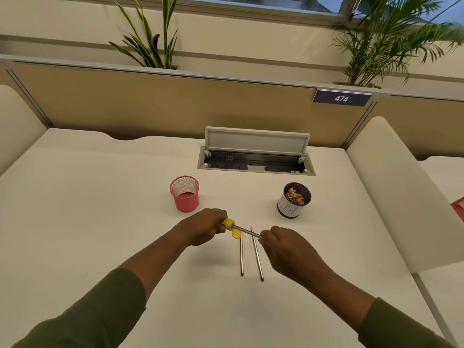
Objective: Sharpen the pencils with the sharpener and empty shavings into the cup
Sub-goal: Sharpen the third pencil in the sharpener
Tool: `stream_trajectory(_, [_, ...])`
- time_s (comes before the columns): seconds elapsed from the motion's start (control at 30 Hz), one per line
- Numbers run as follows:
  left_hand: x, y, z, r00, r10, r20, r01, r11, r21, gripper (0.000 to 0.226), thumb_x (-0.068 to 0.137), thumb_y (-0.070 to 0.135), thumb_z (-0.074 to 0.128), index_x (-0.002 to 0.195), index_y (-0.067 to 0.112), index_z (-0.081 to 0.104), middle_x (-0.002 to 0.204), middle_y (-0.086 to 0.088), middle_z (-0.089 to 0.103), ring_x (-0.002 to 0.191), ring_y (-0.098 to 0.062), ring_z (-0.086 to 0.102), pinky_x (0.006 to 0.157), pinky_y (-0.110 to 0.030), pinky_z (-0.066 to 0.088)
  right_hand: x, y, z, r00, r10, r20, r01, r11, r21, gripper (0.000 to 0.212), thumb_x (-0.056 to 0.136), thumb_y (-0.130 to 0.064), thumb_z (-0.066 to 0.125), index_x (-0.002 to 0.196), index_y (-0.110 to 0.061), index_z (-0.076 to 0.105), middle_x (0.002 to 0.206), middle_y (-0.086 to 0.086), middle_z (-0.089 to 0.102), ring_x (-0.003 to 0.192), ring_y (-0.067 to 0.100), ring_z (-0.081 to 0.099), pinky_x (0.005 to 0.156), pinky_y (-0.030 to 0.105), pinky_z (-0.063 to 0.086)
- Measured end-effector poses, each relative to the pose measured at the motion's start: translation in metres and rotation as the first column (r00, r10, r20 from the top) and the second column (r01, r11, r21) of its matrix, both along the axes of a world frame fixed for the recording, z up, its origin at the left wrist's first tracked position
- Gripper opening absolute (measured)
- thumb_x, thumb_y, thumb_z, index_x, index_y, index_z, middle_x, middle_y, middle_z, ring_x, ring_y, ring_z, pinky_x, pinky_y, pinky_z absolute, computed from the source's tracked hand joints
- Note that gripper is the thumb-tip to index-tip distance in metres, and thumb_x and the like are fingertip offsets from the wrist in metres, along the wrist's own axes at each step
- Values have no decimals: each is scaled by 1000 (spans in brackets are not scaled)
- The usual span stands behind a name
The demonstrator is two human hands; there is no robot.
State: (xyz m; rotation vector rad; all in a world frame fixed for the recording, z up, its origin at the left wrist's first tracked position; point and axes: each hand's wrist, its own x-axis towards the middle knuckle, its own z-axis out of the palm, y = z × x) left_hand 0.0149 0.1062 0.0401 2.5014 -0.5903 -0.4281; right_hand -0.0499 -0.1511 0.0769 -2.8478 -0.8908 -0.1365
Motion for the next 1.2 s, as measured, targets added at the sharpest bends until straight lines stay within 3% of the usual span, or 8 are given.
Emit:
stream_trajectory(0.27, [-6, -8, -1, 992, 29, 124, -30, 1000, 4, 11, 91, 9, 52, 90, 19, 47, 88, 2, 54, 80, -18, 50, 70, -33, 44, 2, 17, 0, 931, -226, -286, 314, 895, 316, 33, 97, -29, 44, 73, -12, 59, 54, -1, 48, 46, 19, 43, 46, 26, 31])
stream_trajectory(0.37, [-8, -9, -3, 989, 20, 149, -21, 1000, 7, 11, 91, 7, 50, 91, 17, 47, 88, 3, 51, 81, -17, 50, 71, -32, 45, 8, 26, 18, 212, -15, -977, 942, 268, 200, 30, 99, -22, 49, 76, -5, 59, 53, -1, 30, 41, 12, 23, 41, 21, 22])
stream_trajectory(0.43, [-9, -9, -6, 990, 16, 139, -18, 1000, 10, 11, 90, 7, 51, 89, 18, 47, 87, 5, 50, 81, -18, 51, 71, -34, 46, 9, 26, 21, 119, 38, -992, 951, 283, 125, 29, 100, -23, 48, 80, -4, 58, 55, -1, 27, 41, 11, 20, 40, 20, 20])
stream_trajectory(0.67, [-7, 0, -5, 996, 12, 90, -14, 999, 29, 7, 91, 13, 53, 87, 16, 47, 86, 2, 53, 80, -21, 49, 70, -37, 42, -2, 15, 11, 937, -158, -312, 228, 953, 202, 16, 97, -30, 45, 92, -17, 53, 76, -4, 53, 63, 15, 48, 55, 26, 32])
stream_trajectory(0.87, [-7, -4, -2, 997, 18, 71, -20, 1000, 17, 5, 92, 14, 52, 89, 16, 50, 87, 1, 56, 80, -21, 51, 69, -36, 42, 10, -4, -3, 978, 132, 158, -122, 990, -72, 21, 96, -25, 46, 86, -10, 57, 61, 2, 49, 45, 21, 41, 43, 30, 25])
stream_trajectory(1.0, [-8, -7, -2, 992, 49, 115, -50, 999, 6, 10, 91, 6, 49, 93, 16, 50, 90, 2, 54, 81, -16, 52, 70, -31, 45, 4, 13, -6, 991, -103, -90, 122, 965, 233, 33, 97, -29, 45, 72, -12, 57, 54, 0, 49, 43, 19, 39, 42, 29, 31])
stream_trajectory(1.1, [-8, -6, -1, 984, 22, 174, -26, 999, 24, 11, 91, 6, 50, 94, 17, 50, 94, 0, 55, 83, -16, 50, 72, -33, 46, 7, 28, 13, 402, -153, -903, 859, 403, 315, 33, 98, -24, 51, 71, -8, 59, 51, -1, 33, 39, 12, 27, 39, 23, 25])
stream_trajectory(1.2, [-7, -8, 0, 986, 7, 169, -14, 999, 40, 13, 91, 8, 51, 92, 20, 47, 94, 0, 54, 83, -16, 49, 71, -33, 46, 9, 25, 21, 13, 149, -989, 982, 186, 41, 30, 100, -23, 47, 75, -7, 55, 54, -3, 21, 39, 9, 15, 37, 17, 17])
